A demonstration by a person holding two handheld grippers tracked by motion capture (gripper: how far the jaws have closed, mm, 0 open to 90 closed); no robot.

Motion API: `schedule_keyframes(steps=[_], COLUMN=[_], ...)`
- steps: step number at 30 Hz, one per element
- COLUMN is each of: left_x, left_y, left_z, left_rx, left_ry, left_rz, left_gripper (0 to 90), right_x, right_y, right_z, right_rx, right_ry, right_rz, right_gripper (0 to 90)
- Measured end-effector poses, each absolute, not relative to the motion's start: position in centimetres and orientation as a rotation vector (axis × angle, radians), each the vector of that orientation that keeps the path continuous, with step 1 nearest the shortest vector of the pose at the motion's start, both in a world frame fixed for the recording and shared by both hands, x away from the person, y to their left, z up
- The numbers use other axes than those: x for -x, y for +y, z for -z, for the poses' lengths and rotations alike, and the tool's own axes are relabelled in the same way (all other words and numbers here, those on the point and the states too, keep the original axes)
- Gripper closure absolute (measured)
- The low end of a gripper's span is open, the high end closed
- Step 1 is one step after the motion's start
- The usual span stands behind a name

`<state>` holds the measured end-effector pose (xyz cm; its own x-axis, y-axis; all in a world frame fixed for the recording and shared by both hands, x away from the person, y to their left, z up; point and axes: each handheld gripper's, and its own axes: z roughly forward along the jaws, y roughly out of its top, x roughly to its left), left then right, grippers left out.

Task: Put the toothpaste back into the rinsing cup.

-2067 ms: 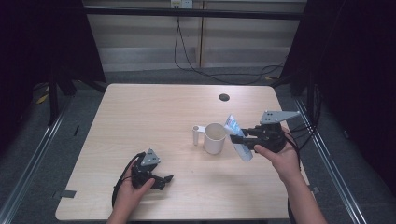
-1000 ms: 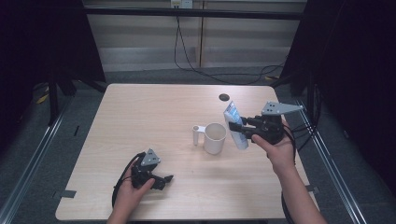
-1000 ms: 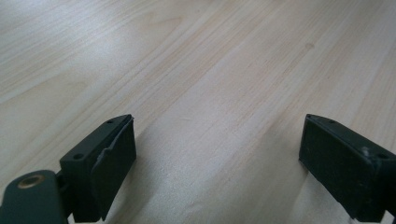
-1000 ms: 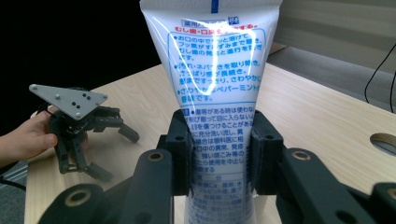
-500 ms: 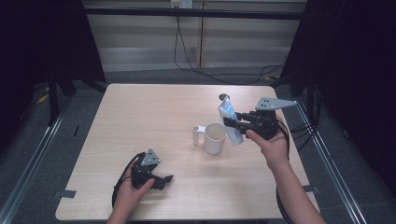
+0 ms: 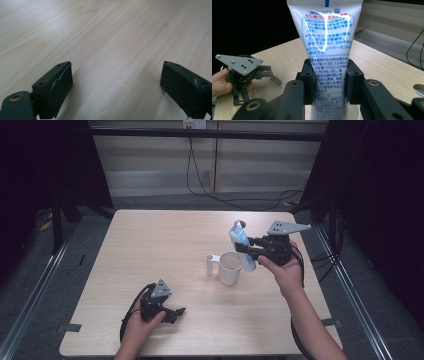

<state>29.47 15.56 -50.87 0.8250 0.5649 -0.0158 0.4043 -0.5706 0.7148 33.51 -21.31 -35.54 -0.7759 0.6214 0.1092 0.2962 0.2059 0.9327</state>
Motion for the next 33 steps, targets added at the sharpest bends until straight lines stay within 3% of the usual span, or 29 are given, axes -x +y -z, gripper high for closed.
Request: schedule_keyframes(steps=[33], left_x=[-29.5], left_y=[15.5], left_z=[50.9], left_rx=[-2.251], left_ry=[0.708], left_rz=[-0.276], left_gripper=[10.8], right_x=[-36.2], right_y=[-19.9], right_z=[36.5], right_rx=[-0.895], right_ry=[2.153], right_rz=[-1.595], right_gripper=[65.6])
